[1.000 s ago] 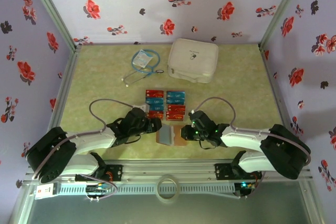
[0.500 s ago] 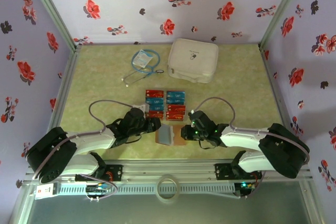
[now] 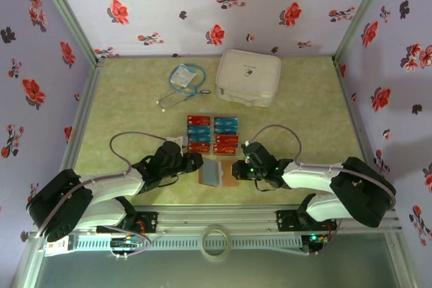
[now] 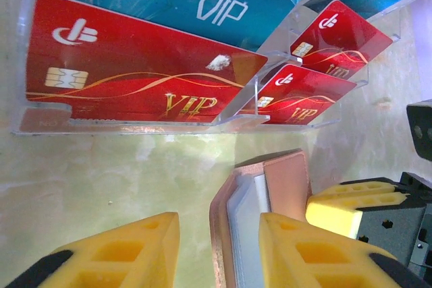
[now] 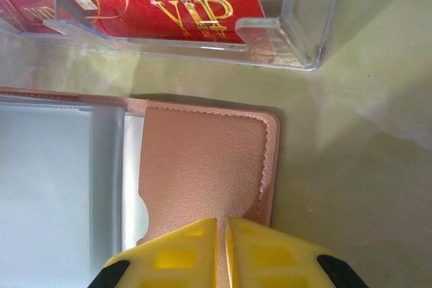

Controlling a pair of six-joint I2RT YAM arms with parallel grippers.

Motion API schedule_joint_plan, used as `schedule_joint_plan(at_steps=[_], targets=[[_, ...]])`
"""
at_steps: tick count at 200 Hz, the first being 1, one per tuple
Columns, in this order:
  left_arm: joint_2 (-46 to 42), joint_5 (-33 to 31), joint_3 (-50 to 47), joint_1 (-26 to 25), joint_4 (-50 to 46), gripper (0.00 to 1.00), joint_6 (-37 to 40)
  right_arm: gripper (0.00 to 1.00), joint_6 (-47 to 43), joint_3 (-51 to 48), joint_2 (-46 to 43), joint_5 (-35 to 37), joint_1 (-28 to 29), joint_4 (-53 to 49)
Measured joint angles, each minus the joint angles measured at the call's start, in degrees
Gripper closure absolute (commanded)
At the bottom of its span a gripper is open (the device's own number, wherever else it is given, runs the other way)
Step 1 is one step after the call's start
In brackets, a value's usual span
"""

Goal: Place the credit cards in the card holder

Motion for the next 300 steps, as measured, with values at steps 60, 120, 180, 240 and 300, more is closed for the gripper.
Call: schedule_joint_plan(at_steps=[60,120,180,240,300], targets=[[-1.55,0.02,-1.88,0.04,0.37,0.76,-0.37,0.88,0.00,-0.04,0.11,0.00,0.00,0.22],[-1.53,0.17,-1.97,0.11,0.76,1.00,-0.37,0.89,0.02,-0.04,1.18,-0.04,0.00,1.77],[-2.27,2.34,0.50,0.26,2.01,1.00,-0.39,0.91,0.04,2.27,6.54,-0.96,0.00,6.21],[2.14,4.31,7.06,-1.31,4.72,1.00,-0.61,0.92,0.13,6.40,13.42,-2.69,0.00,11.17],[2.40,1.27,2.45,-1.31,6.25,1.00,-2.40,0.92,0.11,4.72,10.75,-2.69,-0.94,9.73]])
